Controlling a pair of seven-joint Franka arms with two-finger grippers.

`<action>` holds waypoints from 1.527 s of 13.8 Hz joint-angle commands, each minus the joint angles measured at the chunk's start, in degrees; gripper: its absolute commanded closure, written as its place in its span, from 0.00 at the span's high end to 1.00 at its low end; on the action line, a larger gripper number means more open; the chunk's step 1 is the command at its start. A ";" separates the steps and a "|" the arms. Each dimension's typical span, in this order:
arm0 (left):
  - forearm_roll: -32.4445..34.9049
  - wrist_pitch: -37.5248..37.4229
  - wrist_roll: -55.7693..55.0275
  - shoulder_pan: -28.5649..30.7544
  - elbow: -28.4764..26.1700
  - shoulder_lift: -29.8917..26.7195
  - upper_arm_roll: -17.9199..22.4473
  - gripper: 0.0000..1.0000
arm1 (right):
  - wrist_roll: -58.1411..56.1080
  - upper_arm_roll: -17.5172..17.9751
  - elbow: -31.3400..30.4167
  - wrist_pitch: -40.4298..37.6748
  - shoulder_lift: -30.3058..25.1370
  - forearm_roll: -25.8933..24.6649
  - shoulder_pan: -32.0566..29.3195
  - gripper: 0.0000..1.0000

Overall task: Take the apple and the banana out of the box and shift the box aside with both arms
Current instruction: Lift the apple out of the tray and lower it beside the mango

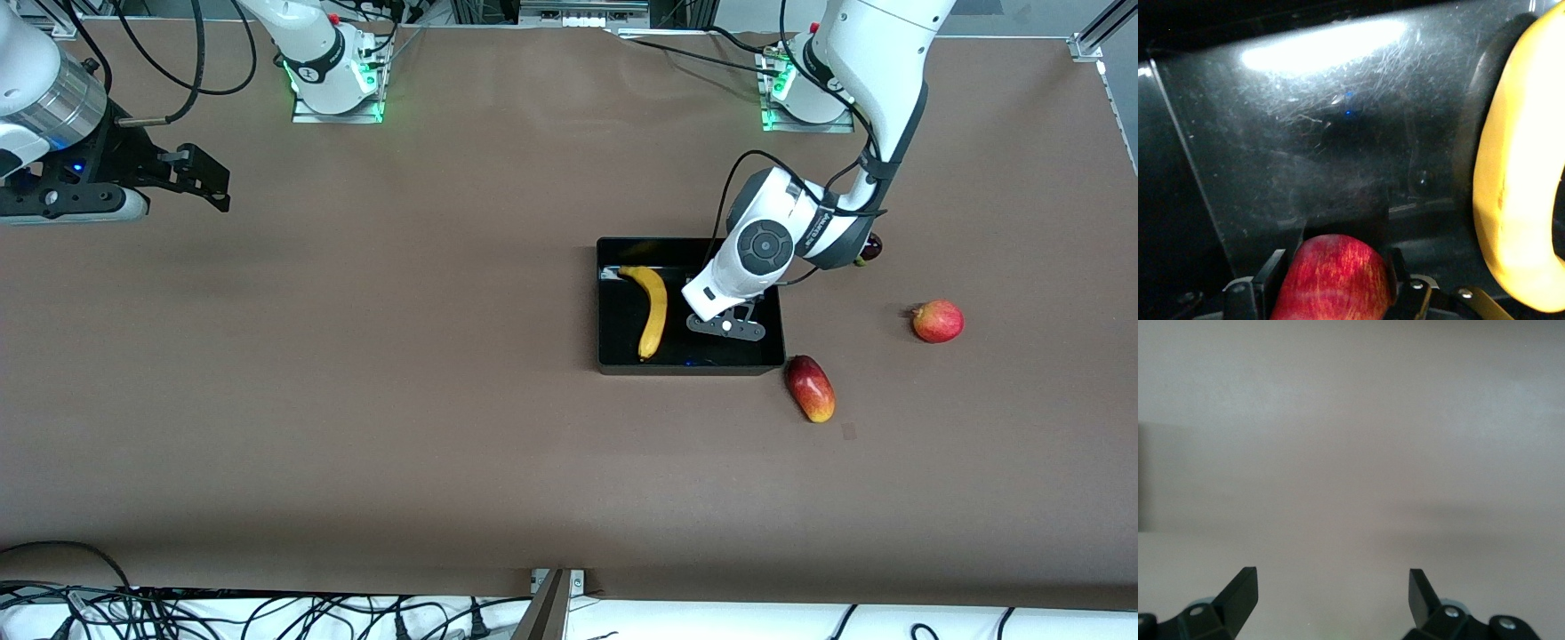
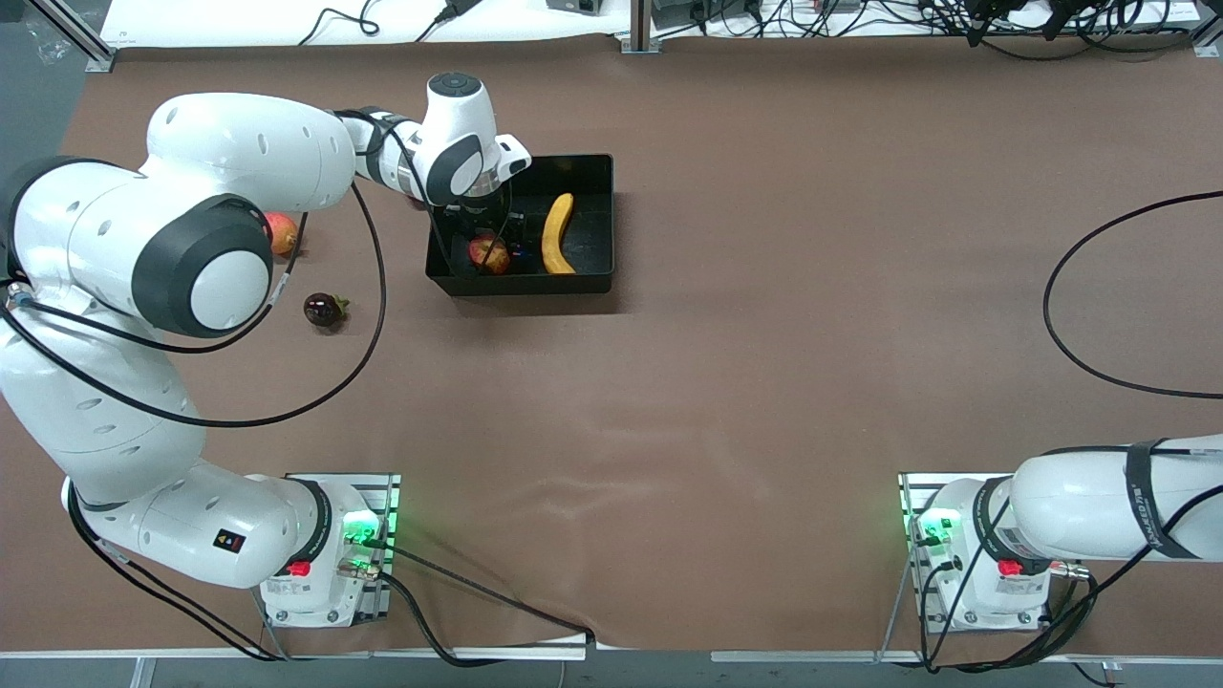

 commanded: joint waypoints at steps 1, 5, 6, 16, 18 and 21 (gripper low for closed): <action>1.19 -7.95 -0.96 0.11 1.97 -5.11 0.18 0.13 | 0.56 0.40 1.05 -0.83 0.44 -0.29 -0.37 1.00; 1.37 -27.89 1.93 2.74 15.67 -6.27 1.06 0.14 | 0.65 0.40 1.05 -0.83 0.44 -0.29 -0.37 1.00; 2.59 -28.98 5.34 4.93 16.48 -6.18 1.15 0.14 | 0.65 0.40 1.05 -0.74 0.44 -0.29 -0.37 1.00; 6.38 -7.76 24.80 17.60 -1.86 -5.13 0.45 0.12 | 0.65 0.40 1.05 -0.66 0.44 -0.29 -0.37 1.00; 6.47 -1.16 24.80 17.69 -5.82 -4.34 0.54 0.13 | 0.65 0.40 1.05 -0.66 0.44 -0.29 -0.37 1.00; 6.47 0.36 24.80 17.60 -6.36 -2.50 0.45 0.18 | 0.65 0.40 1.05 -0.57 0.44 -0.29 -0.37 1.00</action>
